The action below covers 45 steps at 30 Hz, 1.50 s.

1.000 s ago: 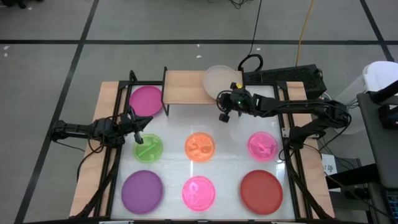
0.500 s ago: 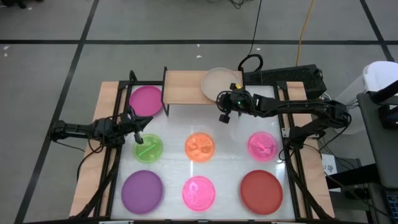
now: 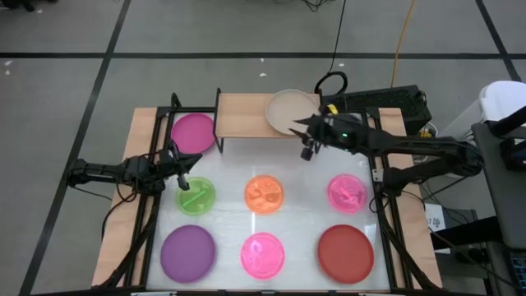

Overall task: Place and stack plates onto a shelf
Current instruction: Stack the pink plate on top of the gray plate on the shelf

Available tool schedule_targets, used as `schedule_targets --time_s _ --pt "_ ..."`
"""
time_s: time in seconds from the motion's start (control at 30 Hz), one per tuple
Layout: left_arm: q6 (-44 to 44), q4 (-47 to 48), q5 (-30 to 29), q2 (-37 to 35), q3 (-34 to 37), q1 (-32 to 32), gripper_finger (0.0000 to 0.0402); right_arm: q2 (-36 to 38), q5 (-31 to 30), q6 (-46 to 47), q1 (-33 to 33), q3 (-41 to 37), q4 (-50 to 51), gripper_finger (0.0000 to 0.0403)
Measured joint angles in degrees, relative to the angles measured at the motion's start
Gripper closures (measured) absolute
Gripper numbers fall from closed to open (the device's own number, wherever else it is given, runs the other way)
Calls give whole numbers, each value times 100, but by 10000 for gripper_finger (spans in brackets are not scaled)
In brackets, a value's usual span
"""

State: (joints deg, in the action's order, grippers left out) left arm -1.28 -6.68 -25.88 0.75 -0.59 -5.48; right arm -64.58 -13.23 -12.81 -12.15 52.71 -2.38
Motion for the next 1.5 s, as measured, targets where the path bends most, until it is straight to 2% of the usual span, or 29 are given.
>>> schedule_targets --time_s 0.17,0.3,0.53,0.8,1.07,1.23,1.33,1.4,1.5 --pt "0 2 0 -2 1 0 394 585 28 159 541 -163 152 279" --pt "0 0 -1 0 1 1 394 869 32 145 910 -574 -153 280" --pt "0 2 1 -1 1 -1 394 1025 7 89 1212 -1347 -1422 280" --pt "37 -13 -1 -2 -1 -1 394 1032 7 -9 1240 -1976 -2902 280" --pt "817 -114 1 0 -1 1 394 1032 4 30 1264 -1991 -2861 280" --pt "954 -151 3 0 -1 0 394 1032 4 152 1267 -1991 -2799 280" --pt "714 -358 3 0 -98 -1 394 1032 4 220 1267 -1992 -2749 280" --pt "581 -188 1 0 -339 0 394 1032 4 264 1267 -1991 -2728 280" --pt "577 765 -187 118 -923 -1 394 1032 4 273 1267 -1993 -2654 280"
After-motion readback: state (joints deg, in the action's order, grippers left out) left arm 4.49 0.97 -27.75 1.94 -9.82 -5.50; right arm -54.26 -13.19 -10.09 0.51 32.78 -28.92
